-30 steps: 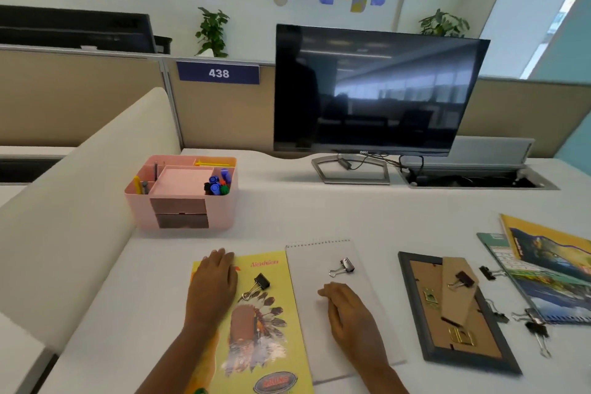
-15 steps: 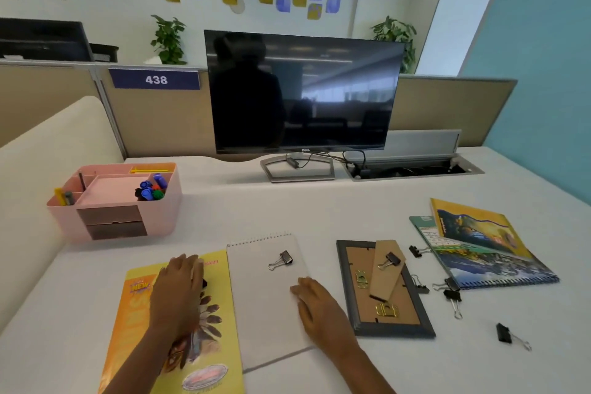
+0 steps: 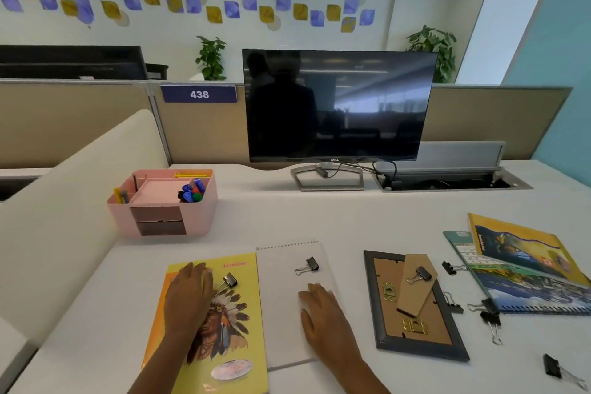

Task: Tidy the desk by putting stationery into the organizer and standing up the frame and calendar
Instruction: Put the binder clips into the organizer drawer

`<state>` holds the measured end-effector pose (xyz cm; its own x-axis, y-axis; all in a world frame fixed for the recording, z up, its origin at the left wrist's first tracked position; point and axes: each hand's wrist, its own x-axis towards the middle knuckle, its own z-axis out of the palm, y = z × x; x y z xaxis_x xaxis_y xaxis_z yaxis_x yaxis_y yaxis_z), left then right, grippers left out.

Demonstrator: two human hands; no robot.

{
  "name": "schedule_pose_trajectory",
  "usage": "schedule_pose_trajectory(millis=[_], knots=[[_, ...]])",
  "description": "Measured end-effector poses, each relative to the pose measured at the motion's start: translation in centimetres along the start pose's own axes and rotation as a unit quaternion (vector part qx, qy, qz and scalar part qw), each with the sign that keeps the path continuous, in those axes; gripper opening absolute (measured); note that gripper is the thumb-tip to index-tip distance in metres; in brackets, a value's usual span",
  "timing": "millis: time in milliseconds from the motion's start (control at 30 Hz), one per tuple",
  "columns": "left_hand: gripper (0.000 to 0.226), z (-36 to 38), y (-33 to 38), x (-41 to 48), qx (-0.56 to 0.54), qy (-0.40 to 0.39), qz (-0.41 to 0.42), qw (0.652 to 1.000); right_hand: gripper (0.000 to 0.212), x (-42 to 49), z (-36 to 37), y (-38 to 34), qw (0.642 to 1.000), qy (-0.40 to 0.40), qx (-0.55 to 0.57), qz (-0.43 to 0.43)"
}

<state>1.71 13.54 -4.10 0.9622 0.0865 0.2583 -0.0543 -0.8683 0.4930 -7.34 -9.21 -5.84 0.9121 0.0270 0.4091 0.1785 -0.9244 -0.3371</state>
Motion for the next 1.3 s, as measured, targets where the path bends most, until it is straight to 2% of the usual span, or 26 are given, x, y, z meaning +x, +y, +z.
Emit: schedule_pose_trajectory(millis=[67, 167, 467, 533, 633, 700, 833, 900, 933, 1000, 1100, 1167, 1300], knots=[[0.04, -0.7, -0.3, 0.1, -0.028, 0.02, -0.009, 0.999, 0.03, 0.5, 0.5, -1.2, 1.0, -0.016, 0.008, -0.006], [0.027, -1.3, -0.8, 0.3, -0.063, 0.029, -0.023, 0.997, 0.028, 1.3, 1.5, -2.9, 0.999, -0.027, 0.034, -0.011], [0.026, -2.3, -2.3, 1.5, -0.089, 0.019, -0.019, 0.996, 0.028, 3.5, 3.5, -6.6, 0.993, -0.073, 0.097, 0.002], [0.026, -2.4, -2.5, 1.9, -0.104, 0.024, -0.026, 0.994, 0.036, 4.0, 4.4, -6.6, 0.995, -0.056, 0.085, 0.0], [0.026, -2.6, -2.8, 2.9, -0.13, 0.033, -0.046, 0.99, 0.061, 4.9, 5.0, -7.3, 0.989, -0.096, 0.113, -0.001], [0.027, -2.9, -2.7, 3.6, -0.158, 0.042, -0.067, 0.984, 0.067, 5.3, 5.2, -7.5, 0.988, -0.084, 0.127, -0.01], [0.026, -3.0, -3.3, 5.8, -0.244, 0.058, -0.125, 0.96, 0.055, 5.2, 6.4, -8.2, 0.993, -0.072, 0.085, -0.032], [0.026, -3.2, -3.4, 7.4, -0.344, 0.047, -0.183, 0.92, 0.046, 5.2, 5.9, -8.6, 0.994, -0.072, 0.074, -0.028], [0.027, -3.5, -3.2, 8.2, -0.418, 0.04, -0.222, 0.88, 0.04, 5.1, 6.0, -8.7, 0.994, -0.077, 0.065, -0.036], [0.034, -4.3, -2.7, 9.6, -0.56, 0.027, -0.3, 0.772, 0.03, 5.0, 5.7, -8.9, 0.994, -0.082, 0.064, -0.046], [0.04, -5.1, -2.6, 11.3, -0.695, 0.022, -0.35, 0.627, 0.038, 5.2, 6.3, -8.6, 0.997, -0.05, 0.045, -0.046], [0.044, -5.3, -2.5, 11.8, -0.734, 0.025, -0.361, 0.575, 0.044, 5.2, 6.5, -8.2, 0.998, -0.033, 0.028, -0.051], [0.046, -5.3, -2.7, 12.4, -0.762, 0.045, -0.37, 0.53, 0.042, 5.5, 6.4, -8.7, 0.997, -0.031, 0.041, -0.057]])
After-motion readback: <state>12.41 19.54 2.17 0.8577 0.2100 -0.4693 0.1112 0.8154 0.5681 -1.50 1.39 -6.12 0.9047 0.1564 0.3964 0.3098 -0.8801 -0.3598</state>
